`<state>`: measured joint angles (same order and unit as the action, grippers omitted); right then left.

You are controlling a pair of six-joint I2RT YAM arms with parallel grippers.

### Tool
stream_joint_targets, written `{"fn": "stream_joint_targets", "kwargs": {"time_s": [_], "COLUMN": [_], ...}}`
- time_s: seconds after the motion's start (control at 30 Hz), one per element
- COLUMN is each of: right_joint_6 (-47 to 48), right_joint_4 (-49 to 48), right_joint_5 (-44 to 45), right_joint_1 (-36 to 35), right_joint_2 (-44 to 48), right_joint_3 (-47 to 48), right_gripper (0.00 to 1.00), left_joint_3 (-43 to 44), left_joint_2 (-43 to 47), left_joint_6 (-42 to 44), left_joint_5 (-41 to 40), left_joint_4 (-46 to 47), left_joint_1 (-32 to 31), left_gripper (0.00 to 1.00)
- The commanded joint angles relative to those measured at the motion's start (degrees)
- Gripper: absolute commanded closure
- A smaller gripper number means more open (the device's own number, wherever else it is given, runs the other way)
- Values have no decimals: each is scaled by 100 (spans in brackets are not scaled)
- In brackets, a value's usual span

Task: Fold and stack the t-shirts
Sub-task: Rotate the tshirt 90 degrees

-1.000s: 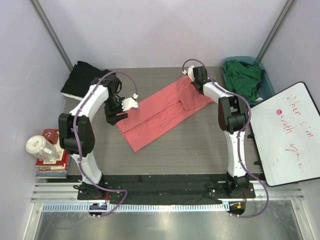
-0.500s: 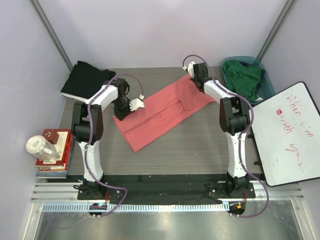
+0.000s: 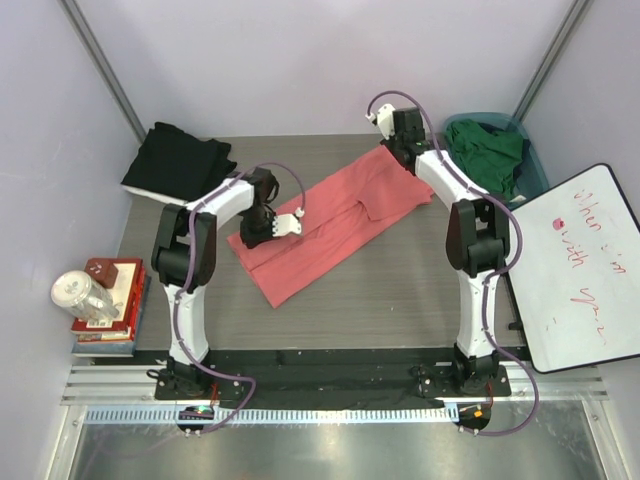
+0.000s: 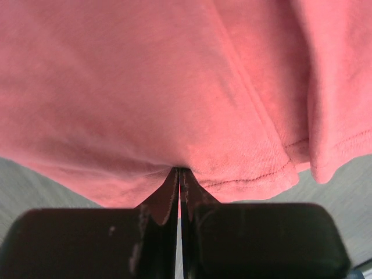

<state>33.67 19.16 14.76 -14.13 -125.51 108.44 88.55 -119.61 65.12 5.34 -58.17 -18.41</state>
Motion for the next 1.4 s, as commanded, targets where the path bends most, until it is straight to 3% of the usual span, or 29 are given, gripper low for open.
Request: {"fn": "stream_joint_targets", "kwargs": {"time_s": [0.0,0.37,0.7,0.93,1.0,1.1,1.37], "right_joint_6": [-220,-686,-748,-968,-1012,-950,-827], "right_joint_4": [114,501,572,800,914,932,818], "right_joint_5": [-404,-527,-308,-307,-272,-193,-132], "right_joint_1": [-20,-28,-2,-11,-28,-63,-195], "right_joint_2": [677,888,433,-910,-1202,-1668,-2126], "right_joint_3": [370,257,-289,1035,1380,1855,1988], "right_gripper": [99,99,99,99,99,99,99], "left_joint_3": [-374,-199,-286,-163,-93,48,452], "left_joint_2": [-203,-132,-71,587,921,1308,1845], "left_joint_6": [299,423,-394,-1212,-1335,-1406,-1529], "left_joint_5": [511,845,1470,1312,1163,839,73], "left_joint_4": [-730,-1425,-1197,-1213,-1301,-1521,-1566], "left_joint_1": [-399,-1576,-2693,-2238,-2088,-1824,-1165], "left_gripper": [100,100,100,99,84,74,70]}}
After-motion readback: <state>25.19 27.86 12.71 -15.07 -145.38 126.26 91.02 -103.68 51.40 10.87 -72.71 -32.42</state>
